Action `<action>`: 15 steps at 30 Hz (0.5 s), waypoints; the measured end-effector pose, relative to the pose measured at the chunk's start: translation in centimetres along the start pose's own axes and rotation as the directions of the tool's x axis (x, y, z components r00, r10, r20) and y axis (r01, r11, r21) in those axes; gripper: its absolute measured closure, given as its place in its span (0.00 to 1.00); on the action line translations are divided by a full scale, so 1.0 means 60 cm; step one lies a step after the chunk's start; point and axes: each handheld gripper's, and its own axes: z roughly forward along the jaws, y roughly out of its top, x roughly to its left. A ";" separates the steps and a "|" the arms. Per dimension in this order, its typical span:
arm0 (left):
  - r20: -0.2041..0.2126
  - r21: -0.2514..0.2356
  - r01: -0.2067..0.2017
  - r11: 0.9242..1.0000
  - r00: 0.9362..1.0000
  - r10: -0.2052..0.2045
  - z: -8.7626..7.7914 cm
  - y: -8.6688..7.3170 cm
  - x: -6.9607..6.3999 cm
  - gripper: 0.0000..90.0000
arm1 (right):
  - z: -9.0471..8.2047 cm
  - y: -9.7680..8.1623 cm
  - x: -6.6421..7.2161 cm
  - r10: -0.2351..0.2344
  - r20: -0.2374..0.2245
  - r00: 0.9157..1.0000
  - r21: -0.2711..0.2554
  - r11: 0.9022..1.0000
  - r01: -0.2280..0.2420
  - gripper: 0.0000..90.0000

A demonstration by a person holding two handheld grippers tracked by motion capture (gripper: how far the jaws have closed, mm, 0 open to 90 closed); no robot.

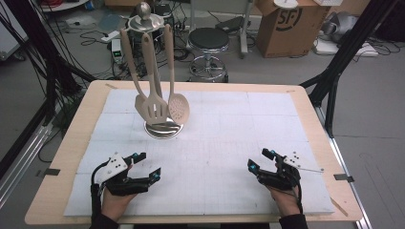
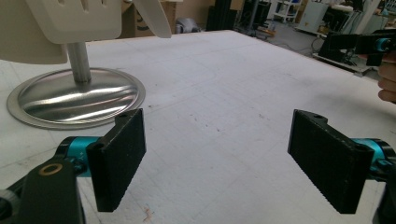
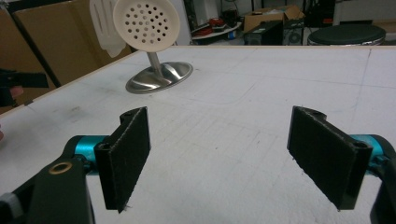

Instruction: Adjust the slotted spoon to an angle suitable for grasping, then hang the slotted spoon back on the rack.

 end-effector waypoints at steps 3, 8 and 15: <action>-0.003 -0.001 0.002 1.000 1.000 -0.002 -0.001 0.000 0.000 0.22 | 0.001 0.001 0.001 0.003 -0.001 1.000 -0.001 1.000 -0.003 0.23; -0.002 0.001 -0.001 1.000 1.000 0.001 0.000 0.000 -0.001 0.22 | 0.001 0.000 0.001 0.006 -0.004 1.000 0.004 1.000 -0.006 0.23; -0.001 0.001 0.000 1.000 1.000 0.000 -0.001 0.001 -0.001 0.22 | 0.000 0.000 0.001 0.005 -0.002 1.000 0.000 1.000 -0.005 0.23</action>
